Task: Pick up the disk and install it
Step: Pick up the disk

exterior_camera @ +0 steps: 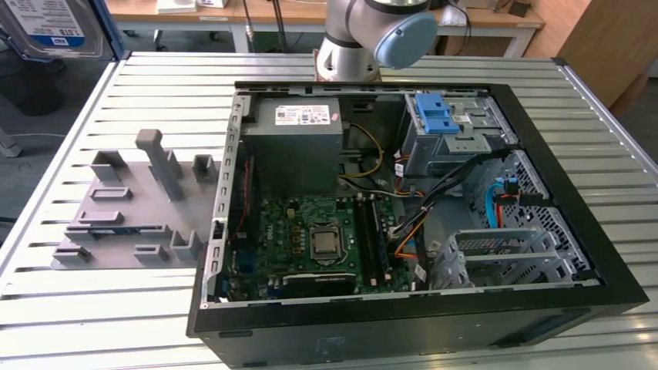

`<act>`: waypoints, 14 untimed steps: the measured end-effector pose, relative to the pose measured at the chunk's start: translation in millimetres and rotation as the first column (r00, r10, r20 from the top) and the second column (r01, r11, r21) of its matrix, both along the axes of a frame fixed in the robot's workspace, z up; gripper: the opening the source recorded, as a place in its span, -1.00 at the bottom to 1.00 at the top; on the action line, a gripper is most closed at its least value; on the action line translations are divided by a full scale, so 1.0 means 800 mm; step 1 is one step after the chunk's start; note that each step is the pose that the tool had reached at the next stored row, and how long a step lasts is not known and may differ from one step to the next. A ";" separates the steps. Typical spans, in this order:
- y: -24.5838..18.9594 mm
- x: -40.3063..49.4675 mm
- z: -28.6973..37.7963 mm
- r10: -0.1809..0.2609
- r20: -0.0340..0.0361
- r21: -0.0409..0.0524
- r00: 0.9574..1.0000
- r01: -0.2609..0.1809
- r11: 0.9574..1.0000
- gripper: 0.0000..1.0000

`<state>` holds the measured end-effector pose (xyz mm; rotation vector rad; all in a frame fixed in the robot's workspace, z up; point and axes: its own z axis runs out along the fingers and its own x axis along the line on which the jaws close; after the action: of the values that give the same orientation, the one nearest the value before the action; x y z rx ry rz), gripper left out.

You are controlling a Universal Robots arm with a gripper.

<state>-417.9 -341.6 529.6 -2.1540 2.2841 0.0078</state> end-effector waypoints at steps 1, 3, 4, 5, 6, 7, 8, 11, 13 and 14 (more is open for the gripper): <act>0.0000 0.001 0.0000 0.000 0.000 0.000 1.000 0.000 1.000 -0.27; 0.0000 0.004 0.0000 0.000 0.000 0.000 1.000 0.000 1.000 -0.27; 0.0000 0.005 0.0001 0.000 0.000 0.000 1.000 0.000 1.000 -0.27; -0.0001 0.007 0.0000 0.000 0.000 0.000 1.000 0.000 1.000 -0.27; -0.0001 0.009 0.0000 0.000 0.000 0.000 1.000 0.000 1.000 -0.27; 0.0000 0.010 0.0000 0.000 0.000 0.000 1.000 0.000 1.000 -0.27; -0.0001 0.013 -0.0001 0.000 0.000 0.000 1.000 0.000 1.000 -0.27; -0.0001 0.019 0.0000 0.000 0.000 0.000 1.000 0.000 1.000 -0.27; -0.0001 0.022 0.0000 0.000 0.000 0.000 1.000 0.000 1.000 -0.27; -0.0001 0.024 0.0000 0.000 0.000 0.000 1.000 0.000 1.000 -0.27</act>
<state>-399.1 -341.6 529.6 -2.1540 2.2841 0.0079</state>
